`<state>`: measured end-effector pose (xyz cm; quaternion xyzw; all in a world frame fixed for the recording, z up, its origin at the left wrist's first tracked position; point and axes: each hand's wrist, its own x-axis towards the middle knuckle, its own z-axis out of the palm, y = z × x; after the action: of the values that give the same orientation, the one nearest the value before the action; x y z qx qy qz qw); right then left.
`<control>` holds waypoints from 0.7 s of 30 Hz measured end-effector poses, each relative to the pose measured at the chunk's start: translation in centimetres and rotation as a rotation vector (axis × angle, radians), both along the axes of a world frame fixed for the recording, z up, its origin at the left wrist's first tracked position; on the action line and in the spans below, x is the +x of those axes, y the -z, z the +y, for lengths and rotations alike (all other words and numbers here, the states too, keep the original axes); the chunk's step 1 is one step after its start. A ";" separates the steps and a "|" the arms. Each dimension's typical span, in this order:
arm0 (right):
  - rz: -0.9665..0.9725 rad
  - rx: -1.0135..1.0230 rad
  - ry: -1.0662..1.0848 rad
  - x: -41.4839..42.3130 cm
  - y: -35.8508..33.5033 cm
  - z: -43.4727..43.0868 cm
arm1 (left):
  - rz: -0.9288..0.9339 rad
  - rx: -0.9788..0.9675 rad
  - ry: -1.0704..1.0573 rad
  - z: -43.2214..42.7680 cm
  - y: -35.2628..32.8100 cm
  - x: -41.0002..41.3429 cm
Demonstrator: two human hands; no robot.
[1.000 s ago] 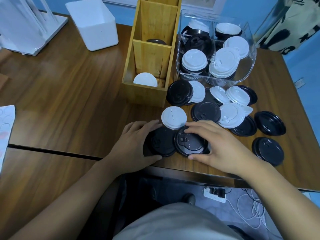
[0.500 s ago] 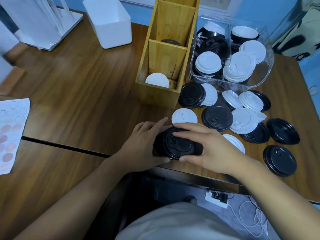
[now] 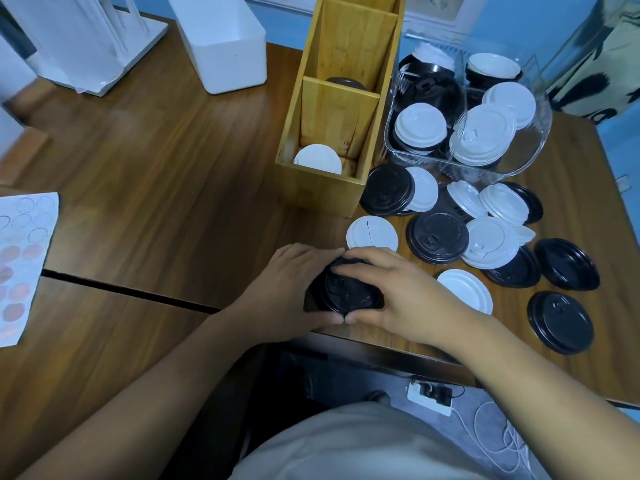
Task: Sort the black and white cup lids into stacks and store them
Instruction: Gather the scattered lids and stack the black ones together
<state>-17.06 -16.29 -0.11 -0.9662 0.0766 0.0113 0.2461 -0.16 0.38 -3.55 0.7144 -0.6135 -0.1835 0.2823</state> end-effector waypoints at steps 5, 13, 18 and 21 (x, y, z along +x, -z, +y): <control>-0.007 0.015 0.033 -0.1 -0.2 0.4 | -0.007 0.026 -0.003 -0.1 -0.9 -0.1; 0.029 0.002 0.024 0.3 0.2 1.0 | 0.028 0.066 0.047 0.3 -0.8 0.6; -0.018 0.026 0.056 -0.5 1.0 0.8 | 0.003 0.030 0.035 0.2 -0.5 0.2; -0.010 0.026 0.057 -0.9 0.9 1.2 | -0.022 0.037 0.016 0.0 -0.3 0.1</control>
<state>-17.99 -15.12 -1.06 -0.9604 0.1025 0.0003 0.2591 -0.09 0.42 -3.29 0.7165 -0.6188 -0.1891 0.2607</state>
